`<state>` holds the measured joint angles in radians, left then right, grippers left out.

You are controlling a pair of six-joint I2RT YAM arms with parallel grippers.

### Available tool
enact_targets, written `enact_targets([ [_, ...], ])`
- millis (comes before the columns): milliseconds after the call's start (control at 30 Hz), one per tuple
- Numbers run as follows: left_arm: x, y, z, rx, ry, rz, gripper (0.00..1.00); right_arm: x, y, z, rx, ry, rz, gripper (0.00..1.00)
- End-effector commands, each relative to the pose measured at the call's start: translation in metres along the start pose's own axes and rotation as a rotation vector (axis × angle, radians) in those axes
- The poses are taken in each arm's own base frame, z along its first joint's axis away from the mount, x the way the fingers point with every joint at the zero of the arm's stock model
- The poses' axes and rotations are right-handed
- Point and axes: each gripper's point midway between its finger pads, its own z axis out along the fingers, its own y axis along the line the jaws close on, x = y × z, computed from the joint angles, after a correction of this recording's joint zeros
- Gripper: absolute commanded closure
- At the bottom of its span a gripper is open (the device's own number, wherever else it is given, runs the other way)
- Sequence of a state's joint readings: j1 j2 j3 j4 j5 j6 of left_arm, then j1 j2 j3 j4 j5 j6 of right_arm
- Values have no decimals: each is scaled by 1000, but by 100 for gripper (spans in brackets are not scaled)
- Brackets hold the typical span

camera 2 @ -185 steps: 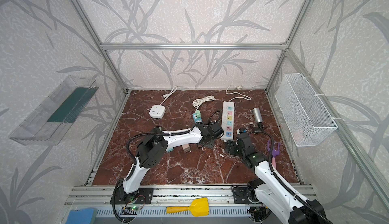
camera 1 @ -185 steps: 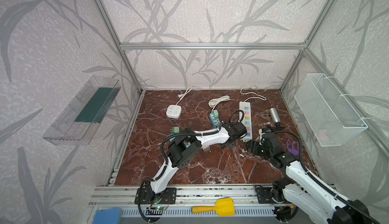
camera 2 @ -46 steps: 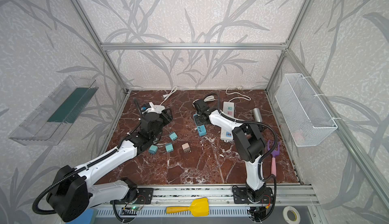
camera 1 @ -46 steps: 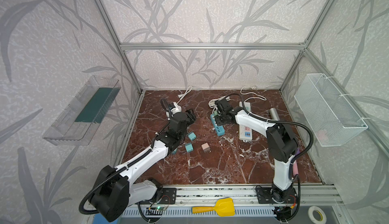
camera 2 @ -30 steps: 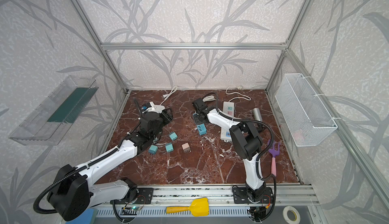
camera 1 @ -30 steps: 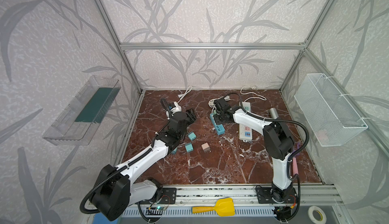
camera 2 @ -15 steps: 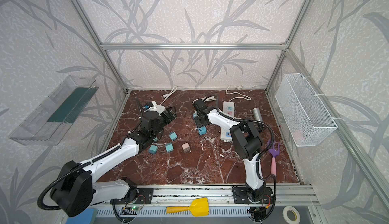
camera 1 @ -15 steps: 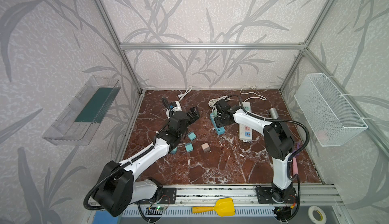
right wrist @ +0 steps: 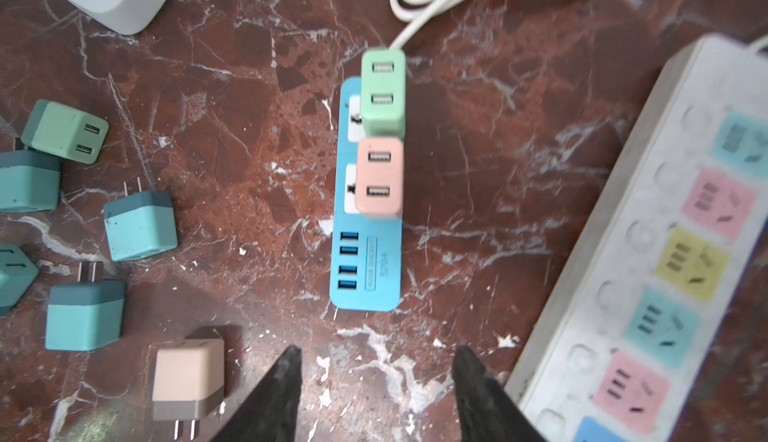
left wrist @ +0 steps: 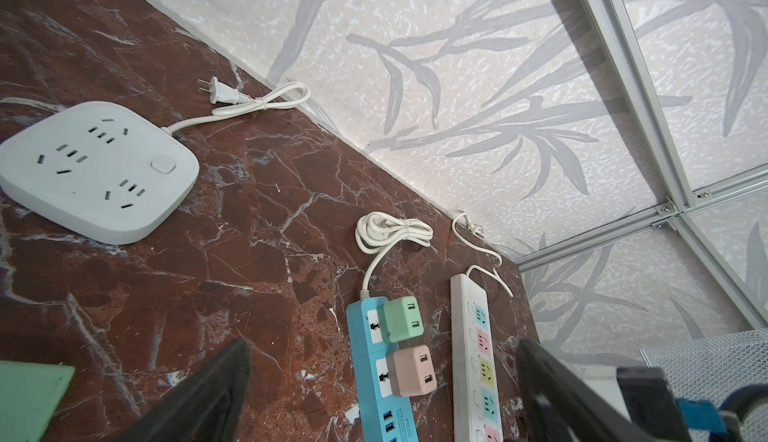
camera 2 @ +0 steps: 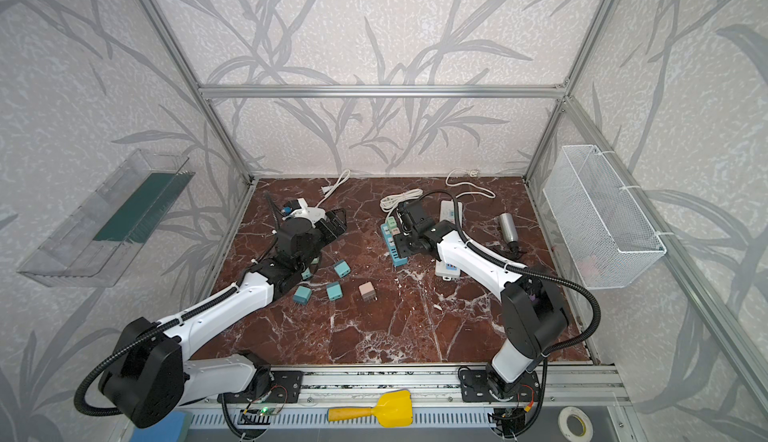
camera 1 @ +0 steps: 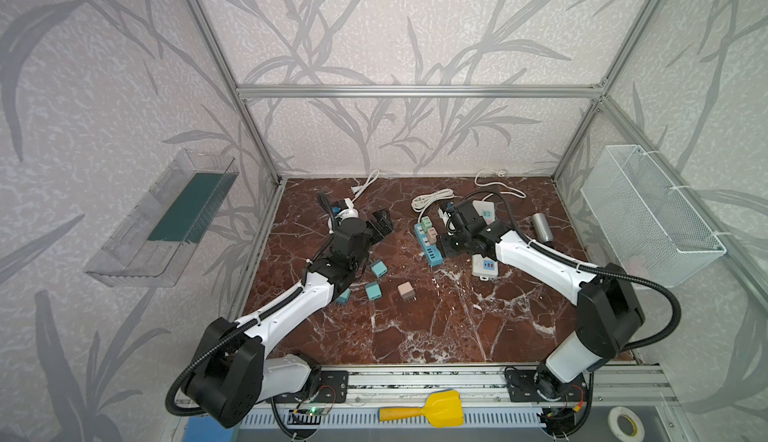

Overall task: Insert the plug
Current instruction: 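Lower the pink adapter into the nearer socket and open right gripper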

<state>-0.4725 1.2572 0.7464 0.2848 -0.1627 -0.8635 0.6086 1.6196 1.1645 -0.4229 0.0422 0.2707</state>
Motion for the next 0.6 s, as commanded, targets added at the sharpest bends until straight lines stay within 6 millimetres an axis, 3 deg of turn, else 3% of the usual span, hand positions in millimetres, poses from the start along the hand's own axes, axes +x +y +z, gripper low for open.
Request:
enact_targets([
  [0, -15, -2, -6, 8, -45, -3, 1, 13, 5, 7, -56, -27, 76, 56],
  [100, -24, 2, -9, -7, -71, -7, 1, 35, 8, 18, -79, 8, 100, 66],
  [233, -34, 7, -12, -22, -102, -14, 1, 51, 14, 35, -93, 51, 105, 71],
  [567, -40, 15, -11, -39, -117, -30, 1, 47, 18, 73, -77, 64, 121, 71],
])
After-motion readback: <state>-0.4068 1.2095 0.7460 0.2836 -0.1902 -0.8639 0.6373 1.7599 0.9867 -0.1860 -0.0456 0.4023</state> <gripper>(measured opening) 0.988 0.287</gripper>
